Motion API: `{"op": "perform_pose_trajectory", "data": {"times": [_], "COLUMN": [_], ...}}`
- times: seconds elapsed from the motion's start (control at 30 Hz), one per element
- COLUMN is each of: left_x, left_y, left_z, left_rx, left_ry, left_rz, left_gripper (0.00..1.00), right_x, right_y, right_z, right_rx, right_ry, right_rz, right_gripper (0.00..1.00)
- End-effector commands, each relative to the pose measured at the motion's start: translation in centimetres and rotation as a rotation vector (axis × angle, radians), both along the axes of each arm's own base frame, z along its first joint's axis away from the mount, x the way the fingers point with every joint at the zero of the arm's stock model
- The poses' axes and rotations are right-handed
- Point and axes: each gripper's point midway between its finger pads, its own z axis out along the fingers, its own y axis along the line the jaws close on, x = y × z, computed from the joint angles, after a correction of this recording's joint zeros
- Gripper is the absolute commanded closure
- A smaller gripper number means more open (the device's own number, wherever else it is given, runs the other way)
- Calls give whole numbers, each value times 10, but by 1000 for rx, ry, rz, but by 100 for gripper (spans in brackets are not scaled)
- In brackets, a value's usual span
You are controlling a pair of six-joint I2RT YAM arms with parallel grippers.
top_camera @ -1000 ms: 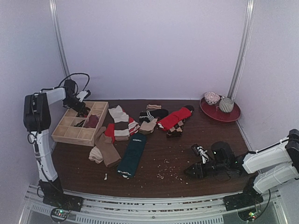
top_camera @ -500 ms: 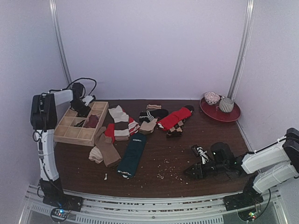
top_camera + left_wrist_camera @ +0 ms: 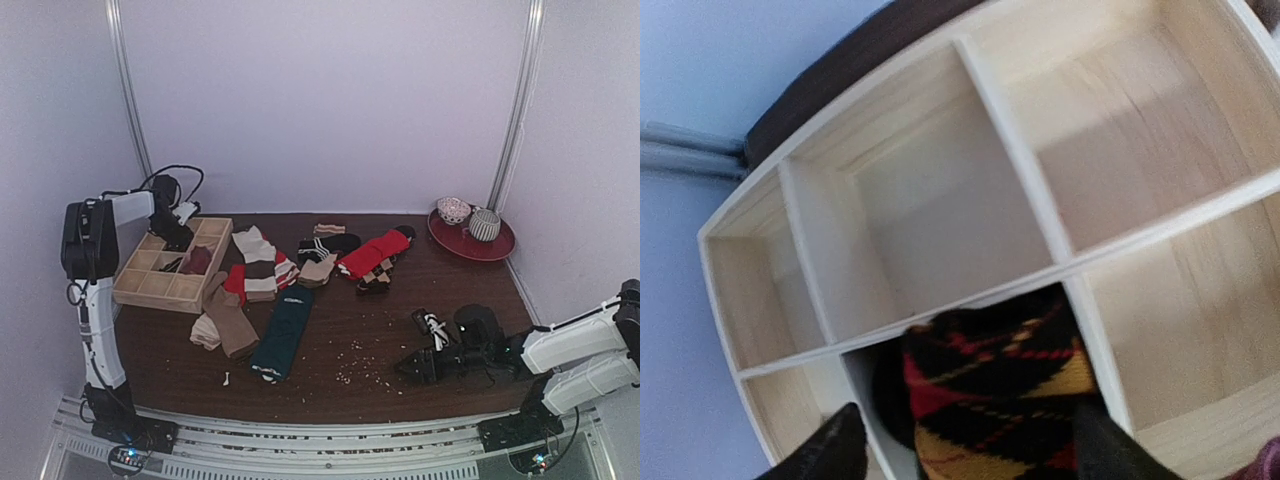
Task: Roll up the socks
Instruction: Adjust the pair of socks in the storage box, then move the right arm with a pair of socks to the center of the board.
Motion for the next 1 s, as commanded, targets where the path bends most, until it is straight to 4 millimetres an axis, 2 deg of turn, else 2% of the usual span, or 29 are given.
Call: {"op": "perform_pose_trajectory", "data": {"times": [0.0,0.1,0.27,0.3,0.33,0.43,0.47,0.53,0.63,0.67,0.73,0.87,0.97], "left_x": [9,9,4,2,0,-11,-17,-29,-55,-66,-89,-131,-152], "left_y": [-13,-14,-14,-13,-10,-2,-7,-29,-67,-76,-91,-122,-141], "left_z": [67,100,165,180,204,250,259,271,284,277,275,250,220], "left_rx": [-53,-62,-82,-98,-112,-184,-244,-367,-570,-611,-618,-625,-603], "left_ry": [-170,-234,-387,-430,-501,-684,-715,-722,-734,-734,-776,-769,-714], "left_rz": [-27,-34,-8,21,49,155,158,85,-31,-32,-23,-31,-18], "left_gripper": [21,3,2,2,2,2,2,2,2,2,2,2,2], "right_x": [8,13,25,27,29,36,37,39,41,42,41,33,22], "right_y": [-4,-5,-10,-10,-10,-8,-5,2,17,24,43,90,130], "right_z": [11,27,55,62,67,76,79,85,100,106,119,122,109], "right_rx": [-18,-17,-13,-9,-7,-15,-13,14,103,133,182,172,92], "right_ry": [-50,-113,-244,-271,-294,-340,-349,-367,-387,-388,-405,-427,-467], "right_rz": [-19,-20,-51,-52,-52,-52,-40,-17,9,18,71,174,278], "right_gripper": [53,48,36,33,30,15,4,0,0,0,0,0,0]}}
